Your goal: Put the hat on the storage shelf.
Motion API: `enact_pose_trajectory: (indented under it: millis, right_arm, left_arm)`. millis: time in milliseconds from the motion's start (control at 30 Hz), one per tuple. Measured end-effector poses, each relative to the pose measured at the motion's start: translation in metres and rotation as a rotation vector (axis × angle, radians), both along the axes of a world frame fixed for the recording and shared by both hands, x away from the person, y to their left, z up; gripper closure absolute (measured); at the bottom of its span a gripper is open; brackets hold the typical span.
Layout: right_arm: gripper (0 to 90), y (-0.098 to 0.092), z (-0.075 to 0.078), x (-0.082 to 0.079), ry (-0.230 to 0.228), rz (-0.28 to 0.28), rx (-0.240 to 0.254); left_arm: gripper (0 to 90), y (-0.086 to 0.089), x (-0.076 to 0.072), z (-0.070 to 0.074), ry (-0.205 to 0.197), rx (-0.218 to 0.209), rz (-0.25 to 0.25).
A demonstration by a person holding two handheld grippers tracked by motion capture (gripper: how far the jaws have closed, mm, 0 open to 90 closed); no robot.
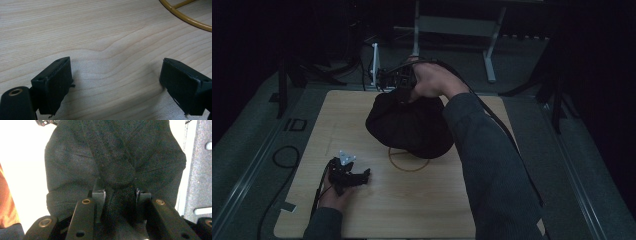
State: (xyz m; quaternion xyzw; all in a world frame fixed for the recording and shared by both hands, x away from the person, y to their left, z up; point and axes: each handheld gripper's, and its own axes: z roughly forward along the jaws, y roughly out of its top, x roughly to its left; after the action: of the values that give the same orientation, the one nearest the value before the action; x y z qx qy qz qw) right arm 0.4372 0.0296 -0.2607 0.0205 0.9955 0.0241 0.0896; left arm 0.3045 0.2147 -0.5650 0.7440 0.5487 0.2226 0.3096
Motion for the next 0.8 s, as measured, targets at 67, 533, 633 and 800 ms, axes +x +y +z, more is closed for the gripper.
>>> enact_pose_trajectory:
  millis: [67, 533, 633, 800]
  right_arm:
    - [69.5, -0.002, -0.002, 0.003, 0.007, -0.007, 0.009]
    - [62.3, -0.002, -0.009, 0.010, 0.003, -0.028, 0.023]
    - [60.5, -0.004, -0.010, 0.011, 0.004, -0.038, 0.033]
    - [52.8, -0.005, -0.011, 0.012, -0.011, -0.051, 0.045]
  left_arm:
    - [10.8, 0.000, 0.000, 0.000, 0.000, 0.000, 0.000]
    - [10.8, 0.000, 0.000, 0.000, -0.002, 0.001, -0.001]
    - [10.8, 0.000, 0.000, 0.000, -0.002, 0.001, -0.001]
    - [10.8, 0.000, 0.000, 0.000, -0.002, 0.001, -0.001]
